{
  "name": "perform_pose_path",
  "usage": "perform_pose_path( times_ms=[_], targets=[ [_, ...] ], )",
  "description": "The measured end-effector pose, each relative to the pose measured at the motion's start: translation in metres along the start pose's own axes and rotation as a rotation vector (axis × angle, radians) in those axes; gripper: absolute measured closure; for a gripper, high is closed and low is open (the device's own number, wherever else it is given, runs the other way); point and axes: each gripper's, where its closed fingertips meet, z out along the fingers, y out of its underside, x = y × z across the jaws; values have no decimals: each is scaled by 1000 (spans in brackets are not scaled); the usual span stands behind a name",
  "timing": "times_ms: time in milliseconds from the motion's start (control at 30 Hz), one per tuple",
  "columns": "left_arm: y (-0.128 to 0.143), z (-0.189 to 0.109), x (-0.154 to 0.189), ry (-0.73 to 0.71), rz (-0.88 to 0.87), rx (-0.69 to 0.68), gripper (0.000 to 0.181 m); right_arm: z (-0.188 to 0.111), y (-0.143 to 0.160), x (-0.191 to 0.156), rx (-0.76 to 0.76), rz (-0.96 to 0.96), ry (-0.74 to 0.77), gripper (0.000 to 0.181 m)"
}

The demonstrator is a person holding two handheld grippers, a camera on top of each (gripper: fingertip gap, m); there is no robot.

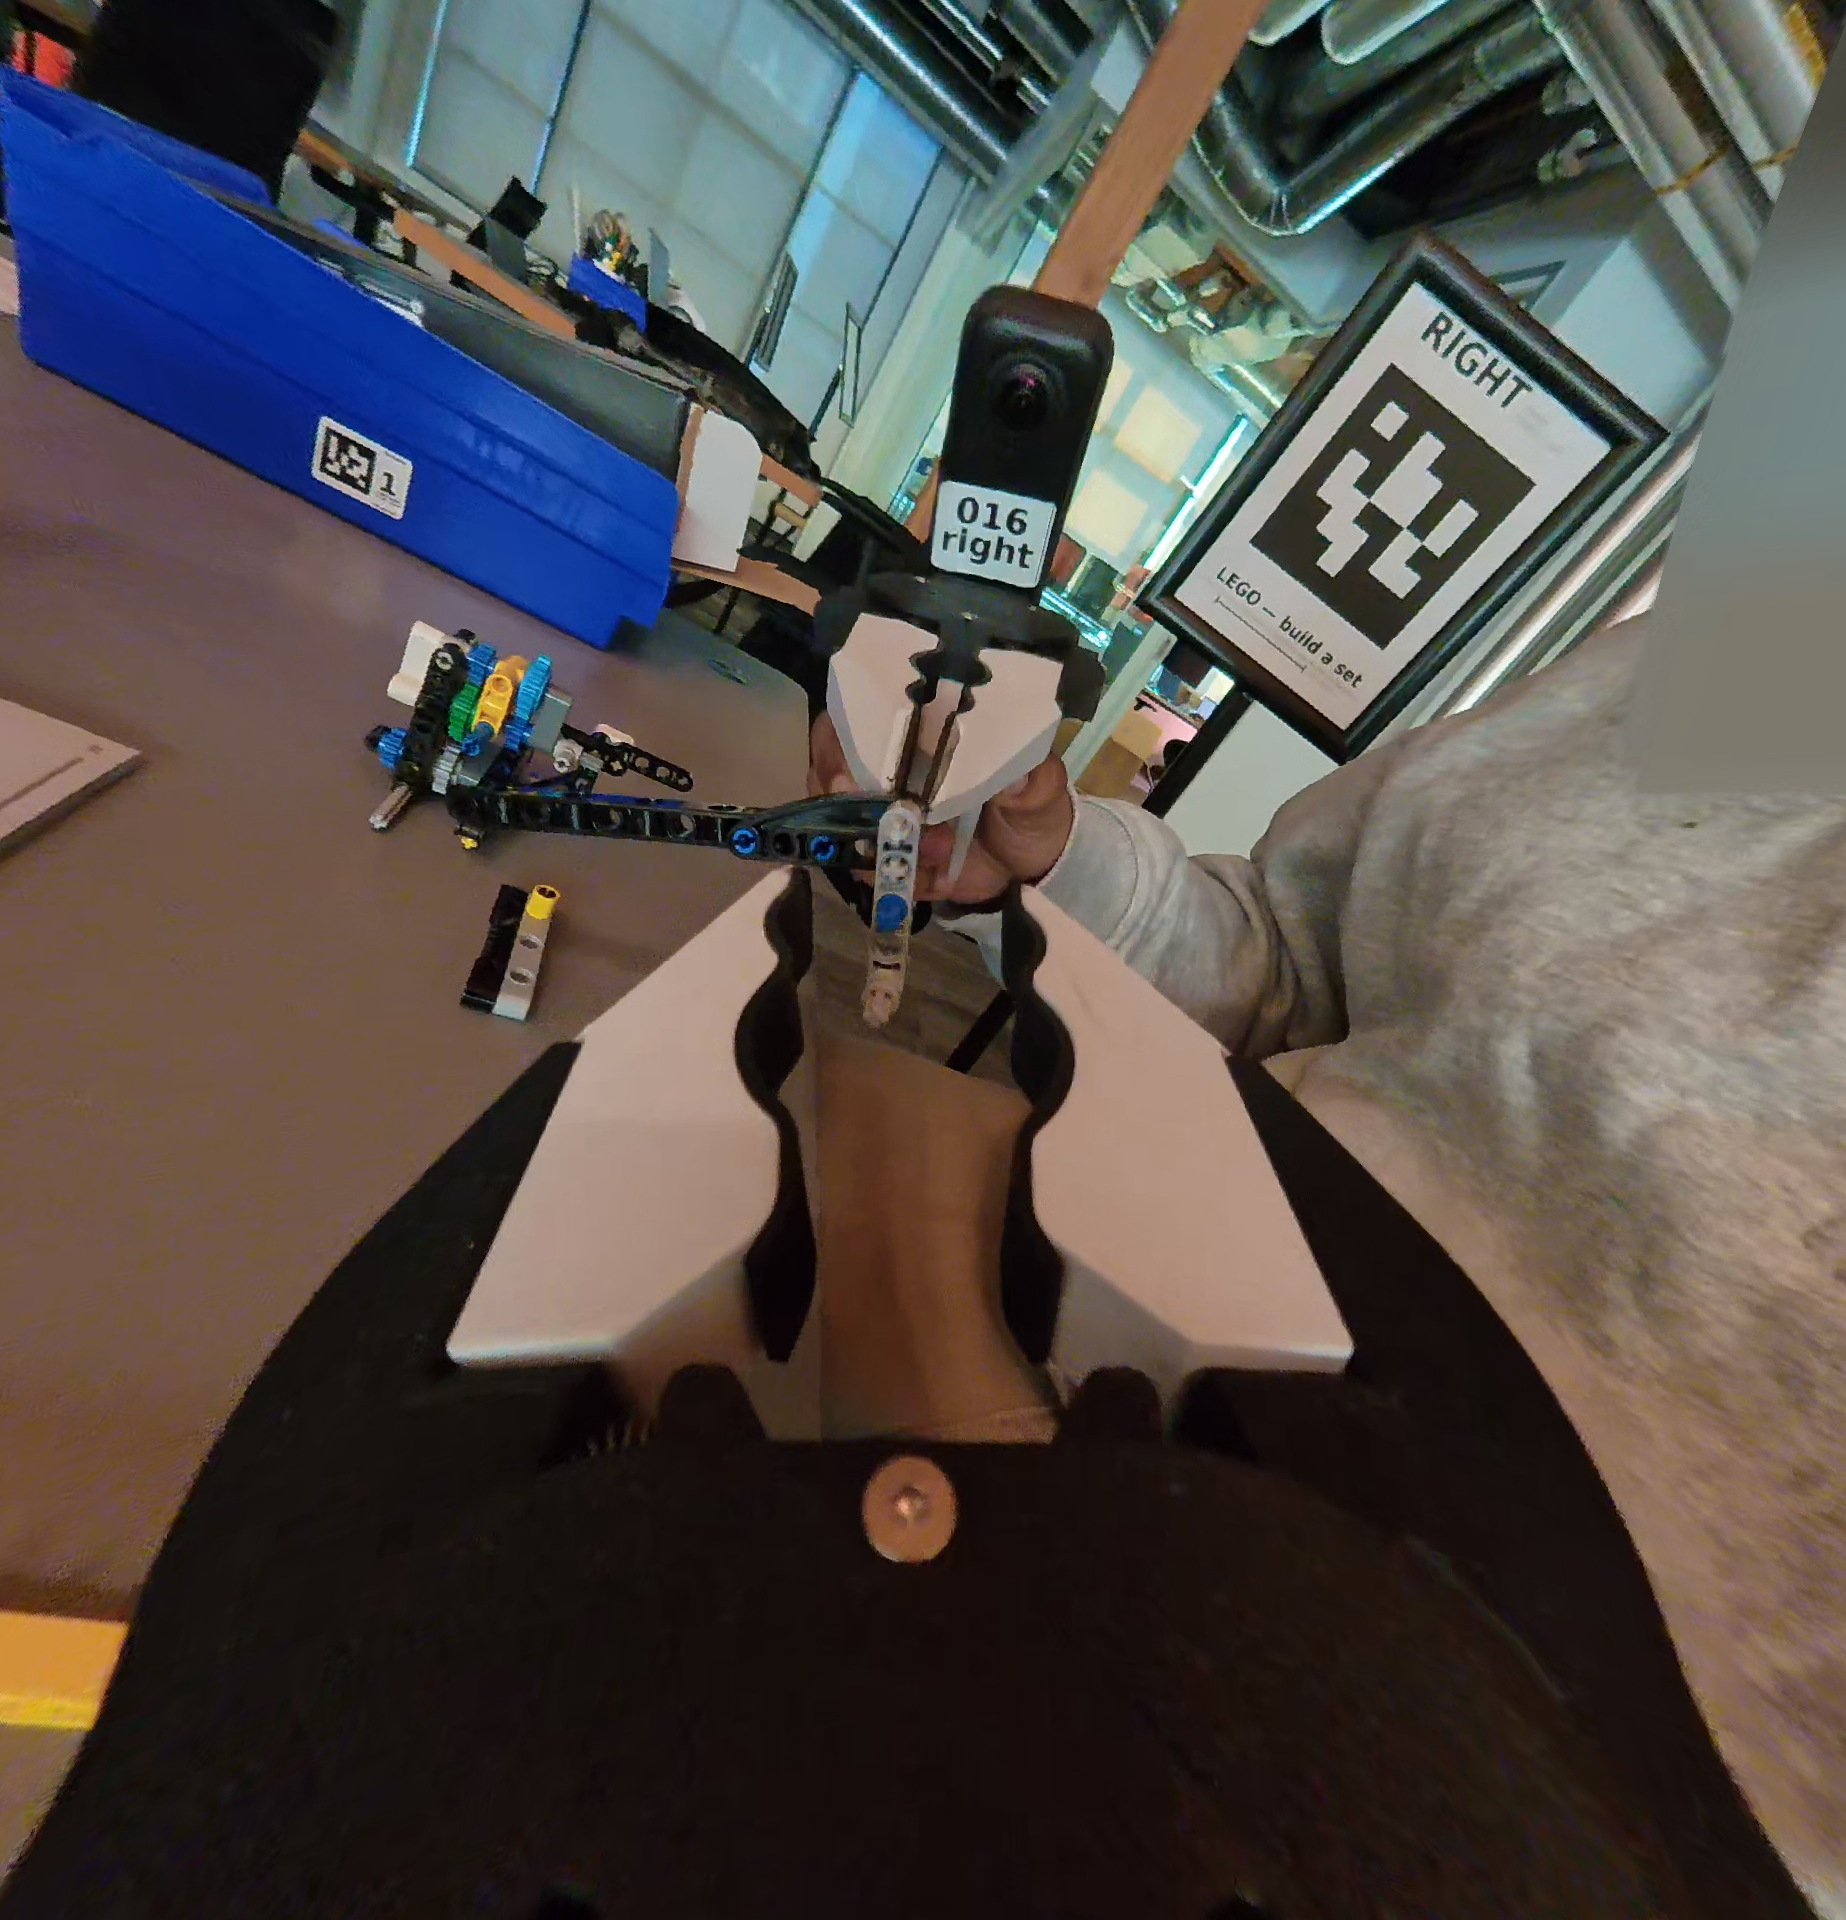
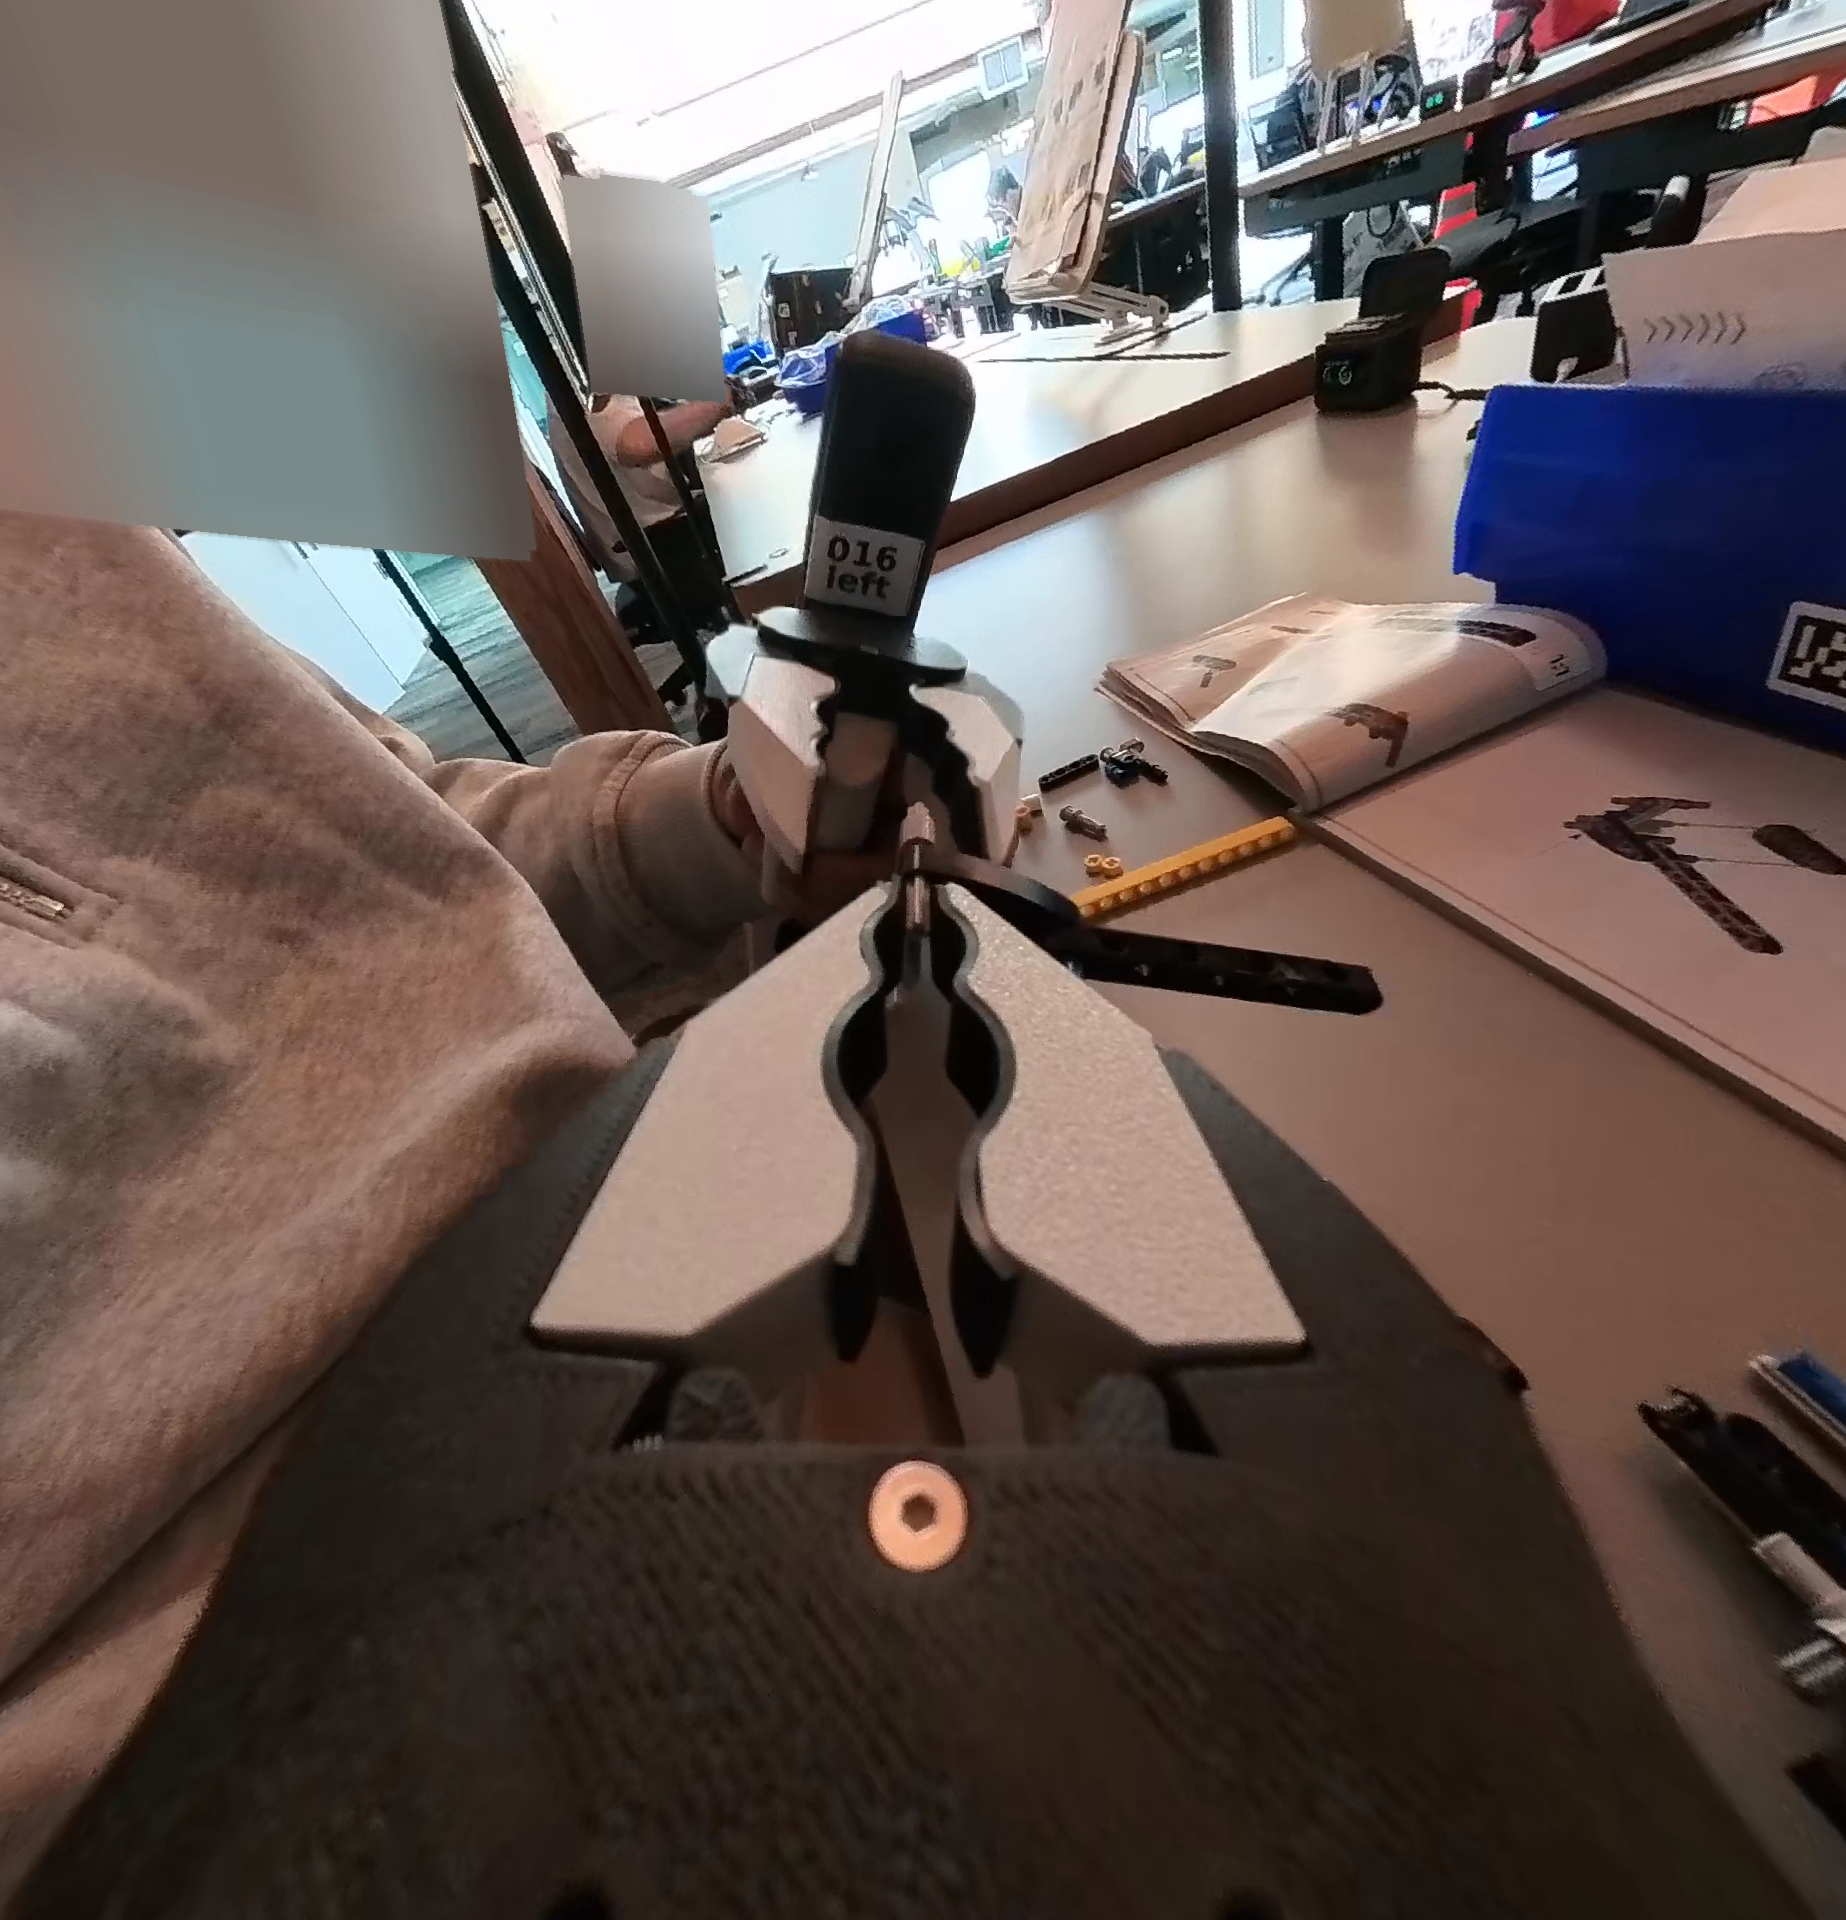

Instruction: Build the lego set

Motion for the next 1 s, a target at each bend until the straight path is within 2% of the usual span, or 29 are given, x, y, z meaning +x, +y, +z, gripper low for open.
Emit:
perform_pose_path(
  times_ms=[200, 467, 700, 867, 1000],
  targets=[
    [5, 8, 1, -9, 9, -16, 156, 3, -1, -4, 23, 39, -35, 179],
    [-2, 5, 3, 14, -10, 28, 177, 7, 2, -7, 10, 33, -38, 179],
    [-6, 3, 5, 17, 20, 43, 179, 9, -3, -7, 36, -13, -1, 178],
    [-13, -2, 2, 0, 25, 80, 179, -1, -12, -1, 81, -17, 26, 163],
    [-21, -8, 0, -1, 8, 133, 179, -8, -14, 3, 97, 23, 12, 162]
  ],
)
